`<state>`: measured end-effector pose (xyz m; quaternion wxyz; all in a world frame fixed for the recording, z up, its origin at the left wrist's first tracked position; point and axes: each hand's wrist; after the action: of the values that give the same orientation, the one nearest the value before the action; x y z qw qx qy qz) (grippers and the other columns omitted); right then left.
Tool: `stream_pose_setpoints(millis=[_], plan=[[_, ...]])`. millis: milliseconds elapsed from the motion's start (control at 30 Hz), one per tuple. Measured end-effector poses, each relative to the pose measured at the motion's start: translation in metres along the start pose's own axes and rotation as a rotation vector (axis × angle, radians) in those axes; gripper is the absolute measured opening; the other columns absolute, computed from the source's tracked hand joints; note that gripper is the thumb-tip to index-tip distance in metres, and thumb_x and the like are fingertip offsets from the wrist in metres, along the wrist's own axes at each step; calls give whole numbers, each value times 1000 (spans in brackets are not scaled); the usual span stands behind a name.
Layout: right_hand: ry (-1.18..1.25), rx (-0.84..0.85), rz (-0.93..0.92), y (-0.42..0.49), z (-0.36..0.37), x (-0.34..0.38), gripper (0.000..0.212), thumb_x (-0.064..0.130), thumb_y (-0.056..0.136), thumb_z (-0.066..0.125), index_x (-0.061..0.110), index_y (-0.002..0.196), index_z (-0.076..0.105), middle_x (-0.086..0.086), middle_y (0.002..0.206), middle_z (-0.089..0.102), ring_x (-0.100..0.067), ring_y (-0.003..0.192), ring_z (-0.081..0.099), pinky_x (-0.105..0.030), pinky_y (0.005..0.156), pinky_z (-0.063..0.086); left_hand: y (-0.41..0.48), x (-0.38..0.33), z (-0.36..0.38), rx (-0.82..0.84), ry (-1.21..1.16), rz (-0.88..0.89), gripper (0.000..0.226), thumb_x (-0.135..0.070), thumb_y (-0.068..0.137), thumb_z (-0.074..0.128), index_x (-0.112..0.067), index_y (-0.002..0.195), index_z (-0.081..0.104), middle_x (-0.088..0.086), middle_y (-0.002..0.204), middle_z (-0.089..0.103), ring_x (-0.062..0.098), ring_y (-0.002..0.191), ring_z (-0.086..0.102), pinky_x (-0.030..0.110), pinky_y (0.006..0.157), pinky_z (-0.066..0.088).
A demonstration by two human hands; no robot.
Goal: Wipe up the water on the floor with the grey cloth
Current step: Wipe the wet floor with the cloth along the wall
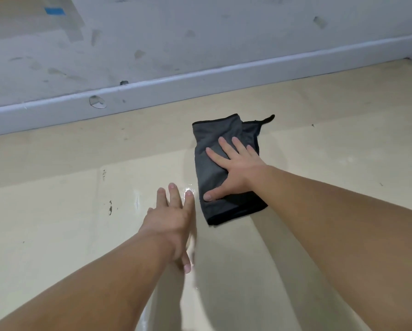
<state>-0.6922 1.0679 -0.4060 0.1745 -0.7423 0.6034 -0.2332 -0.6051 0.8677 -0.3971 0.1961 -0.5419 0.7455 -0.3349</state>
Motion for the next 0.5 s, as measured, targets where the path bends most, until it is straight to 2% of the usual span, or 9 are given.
stream_pose_setpoints(millis=[67,167,267,400,500], plan=[[76,-64,96,-4,4,-16,131,106,54,43,51,158,-15,10,168,-30,-21,155,-27,-49,128,-8,-1,2,0,8,-21,-6,170,-60,47,97,-16,157,-26,26,163,-28,52,151,-21,55,124,21],[186,-191,358,-20,9,-62,126,109,57,25,47,161,-10,5,171,-23,-24,158,-20,-49,128,-4,-1,-2,-5,11,-65,-12,168,-50,50,100,-16,157,-24,23,163,-32,49,151,-24,56,124,22],[198,-224,507,-44,24,-92,118,107,64,10,43,162,-9,-1,172,-18,-27,159,-15,-51,128,1,-2,-4,-9,22,-62,-33,168,-45,50,102,-15,157,-24,23,162,-33,48,151,-25,58,122,25],[197,-292,531,-74,58,-66,109,100,74,8,39,163,-7,-7,173,-13,-33,158,-12,-51,128,3,-3,-6,-9,19,-24,-34,170,-49,50,101,-13,156,-27,24,163,-31,50,152,-22,58,120,30],[157,-313,444,-102,87,-23,106,99,76,9,40,162,-10,-7,172,-17,-33,157,-17,-51,128,-2,-5,-8,-11,18,-29,-23,167,-48,52,99,-13,155,-27,25,162,-33,49,152,-22,58,119,32]])
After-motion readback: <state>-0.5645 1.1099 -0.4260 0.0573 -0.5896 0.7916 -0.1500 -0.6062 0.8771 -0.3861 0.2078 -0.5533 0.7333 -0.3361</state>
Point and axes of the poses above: each hand's wrist, its own y-axis towards the middle knuckle, its own z-axis out of the palm, x = y × z
